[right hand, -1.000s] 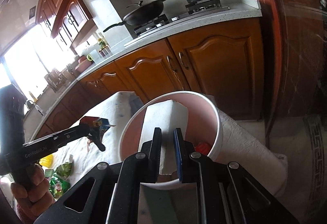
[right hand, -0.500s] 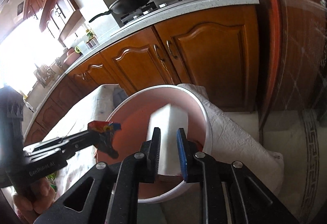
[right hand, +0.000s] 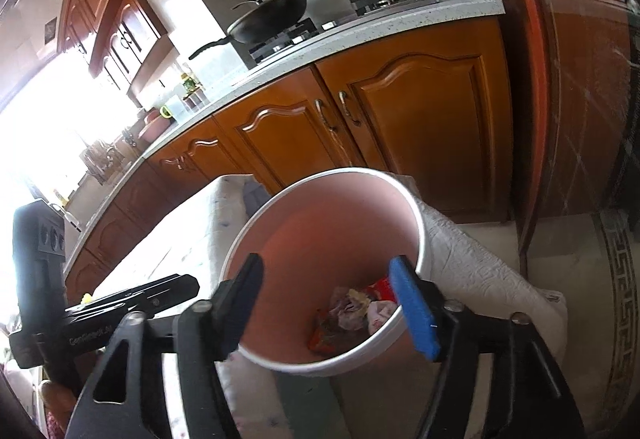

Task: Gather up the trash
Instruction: 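Open both tools over the pink bucket to drop the wrapper and sponge, then move both open tools back over the green carton and pouch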

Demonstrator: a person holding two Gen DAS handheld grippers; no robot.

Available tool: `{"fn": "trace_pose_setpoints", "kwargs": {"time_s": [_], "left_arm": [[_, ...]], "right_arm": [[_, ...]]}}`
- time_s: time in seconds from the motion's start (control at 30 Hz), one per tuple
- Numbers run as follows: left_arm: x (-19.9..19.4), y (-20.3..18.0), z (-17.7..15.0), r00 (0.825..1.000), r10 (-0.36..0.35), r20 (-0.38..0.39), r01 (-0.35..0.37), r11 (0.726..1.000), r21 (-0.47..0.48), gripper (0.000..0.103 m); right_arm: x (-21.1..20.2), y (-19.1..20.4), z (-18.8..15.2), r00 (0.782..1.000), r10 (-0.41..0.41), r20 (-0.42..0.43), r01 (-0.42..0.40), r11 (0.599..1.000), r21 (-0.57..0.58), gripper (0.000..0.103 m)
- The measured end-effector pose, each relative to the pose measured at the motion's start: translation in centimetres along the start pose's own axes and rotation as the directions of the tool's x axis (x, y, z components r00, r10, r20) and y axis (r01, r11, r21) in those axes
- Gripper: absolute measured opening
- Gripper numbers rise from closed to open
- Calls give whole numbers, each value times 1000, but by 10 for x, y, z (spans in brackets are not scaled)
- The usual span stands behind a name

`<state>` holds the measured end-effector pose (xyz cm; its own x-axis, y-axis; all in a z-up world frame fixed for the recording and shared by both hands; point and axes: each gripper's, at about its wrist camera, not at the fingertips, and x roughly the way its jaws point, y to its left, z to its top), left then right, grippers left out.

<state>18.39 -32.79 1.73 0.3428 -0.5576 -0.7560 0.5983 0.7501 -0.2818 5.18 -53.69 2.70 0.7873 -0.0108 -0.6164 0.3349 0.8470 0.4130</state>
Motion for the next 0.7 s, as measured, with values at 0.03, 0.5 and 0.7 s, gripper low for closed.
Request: {"fn": "trace_pose_setpoints", "kwargs": {"time_s": [0.03, 0.5, 0.7], "left_arm": [[-5, 5, -3, 1000, 2, 9, -2, 1000, -11, 43], [-84, 72, -55, 993, 54, 106, -37, 987, -154, 43], [-116, 97, -78, 985, 95, 141, -67, 978, -195, 43]], "right_arm": [[-3, 4, -3, 1000, 9, 10, -9, 1000, 0, 76], [-16, 65, -37, 993, 115, 8, -115, 992, -55, 80], [-14, 94, -52, 987, 160, -18, -161, 983, -88, 80]]}}
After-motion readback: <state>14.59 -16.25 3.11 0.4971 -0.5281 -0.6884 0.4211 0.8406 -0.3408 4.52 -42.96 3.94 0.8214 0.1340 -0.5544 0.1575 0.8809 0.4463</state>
